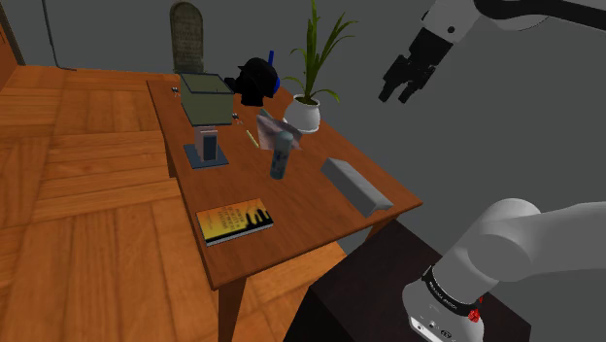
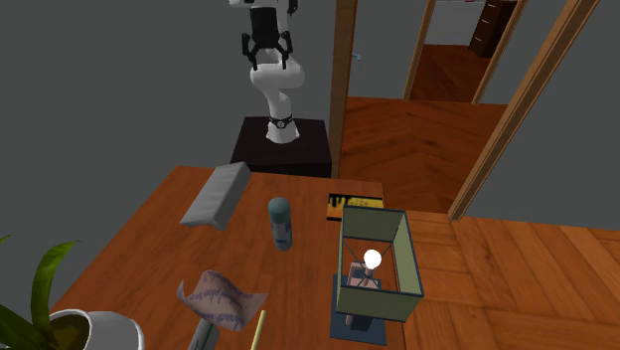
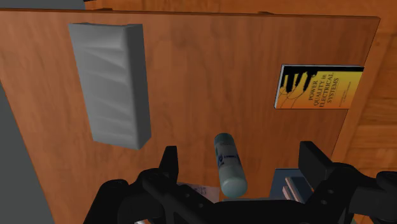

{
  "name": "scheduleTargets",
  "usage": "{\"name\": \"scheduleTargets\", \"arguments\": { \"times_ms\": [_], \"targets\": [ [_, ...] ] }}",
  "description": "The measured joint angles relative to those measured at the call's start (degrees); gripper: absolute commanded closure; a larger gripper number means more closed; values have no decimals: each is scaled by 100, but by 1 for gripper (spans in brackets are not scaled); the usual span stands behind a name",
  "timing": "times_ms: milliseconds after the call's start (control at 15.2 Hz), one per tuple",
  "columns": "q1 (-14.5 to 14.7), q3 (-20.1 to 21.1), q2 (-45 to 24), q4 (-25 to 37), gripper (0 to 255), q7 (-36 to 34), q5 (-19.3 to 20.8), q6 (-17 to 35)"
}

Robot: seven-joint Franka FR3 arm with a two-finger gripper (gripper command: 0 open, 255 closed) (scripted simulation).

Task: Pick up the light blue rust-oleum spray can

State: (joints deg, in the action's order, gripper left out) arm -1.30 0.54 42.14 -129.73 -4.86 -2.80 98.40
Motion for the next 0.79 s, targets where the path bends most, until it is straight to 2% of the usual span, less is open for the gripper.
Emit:
{"name": "scheduleTargets", "arguments": {
  "times_ms": [264, 792],
  "targets": [
    [4, 34, -373, 19, 0, -16, 1, 281],
    [4, 144, -1979, 505, 0, -87, 47, 1138]
  ]
}}
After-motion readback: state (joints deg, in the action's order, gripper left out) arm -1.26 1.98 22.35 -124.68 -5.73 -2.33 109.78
